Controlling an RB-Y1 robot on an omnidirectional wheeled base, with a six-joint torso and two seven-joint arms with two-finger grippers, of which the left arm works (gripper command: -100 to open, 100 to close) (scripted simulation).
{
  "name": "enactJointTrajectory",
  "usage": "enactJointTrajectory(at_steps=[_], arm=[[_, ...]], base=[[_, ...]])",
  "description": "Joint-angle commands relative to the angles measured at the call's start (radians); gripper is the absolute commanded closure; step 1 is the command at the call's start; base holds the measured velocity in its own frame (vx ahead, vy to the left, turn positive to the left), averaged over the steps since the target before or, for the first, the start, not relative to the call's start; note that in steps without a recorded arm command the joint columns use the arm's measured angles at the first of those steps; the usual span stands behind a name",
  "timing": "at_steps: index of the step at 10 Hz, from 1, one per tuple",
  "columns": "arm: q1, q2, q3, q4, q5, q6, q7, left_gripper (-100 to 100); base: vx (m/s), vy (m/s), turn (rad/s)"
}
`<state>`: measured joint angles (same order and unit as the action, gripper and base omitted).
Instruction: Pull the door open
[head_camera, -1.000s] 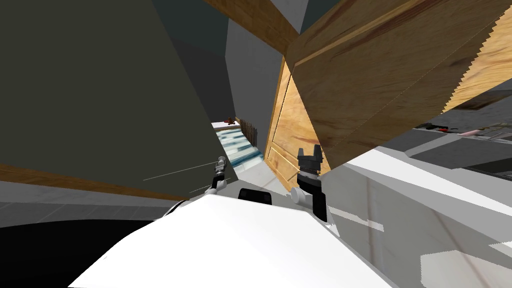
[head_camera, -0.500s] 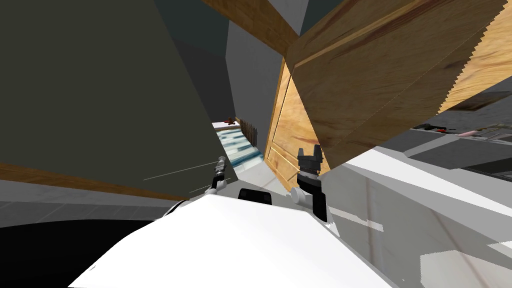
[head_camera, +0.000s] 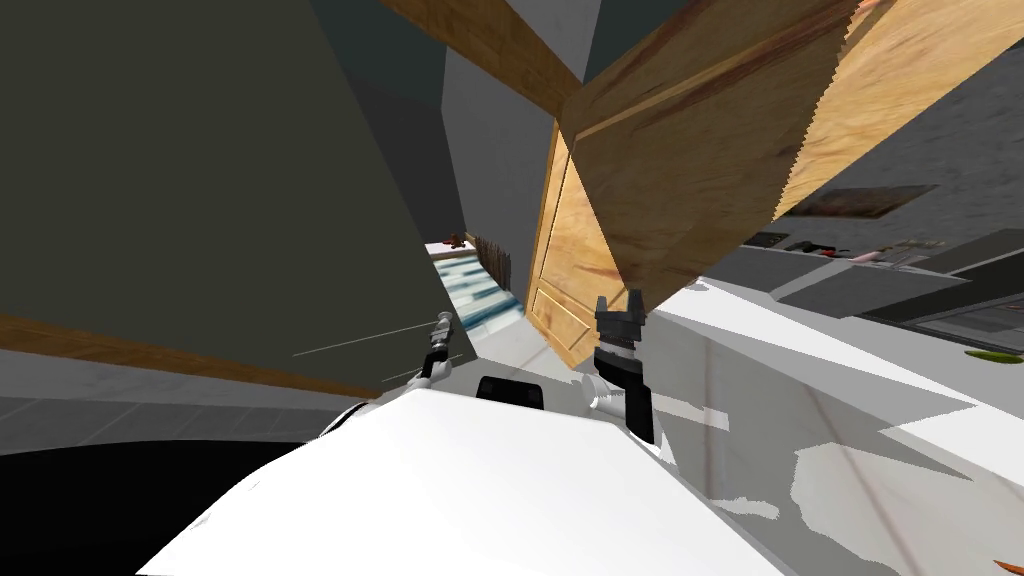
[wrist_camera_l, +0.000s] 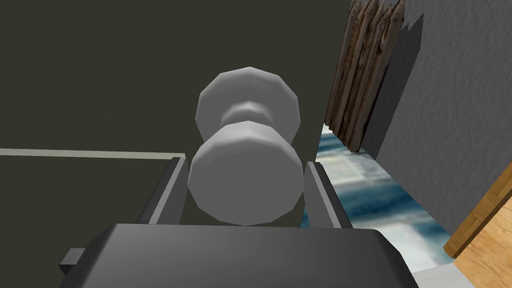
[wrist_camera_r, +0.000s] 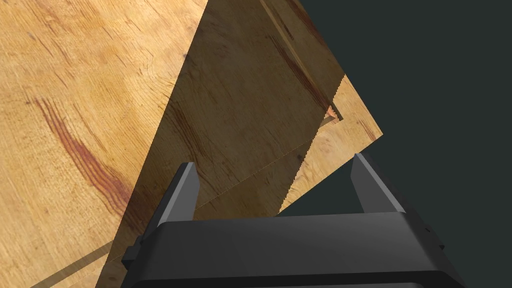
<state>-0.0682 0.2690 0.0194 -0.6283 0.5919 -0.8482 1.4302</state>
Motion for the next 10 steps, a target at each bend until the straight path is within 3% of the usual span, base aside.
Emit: enactJointTrajectory(at_steps=[1, 5, 6, 10], arm=[[-0.005, 0.007, -0.025, 0.017, -0.014, -0.006, 0.031, 100], [0.008, 0.033, -0.078, 0.001, -0.043, 0.000, 0.089, 100], [0.009, 0.028, -0.071, -0.004, -0.039, 0.005, 0.077, 100], [0.028, 0.054, -0.125, -0.017, -0.068, -0.005, 0.130, 100]], base=[[-0.203, 0.024, -0.098], [-0.254, 0.049, -0.135], [-0.108, 0.016, -0.048], [-0.224, -0.004, -0.096]])
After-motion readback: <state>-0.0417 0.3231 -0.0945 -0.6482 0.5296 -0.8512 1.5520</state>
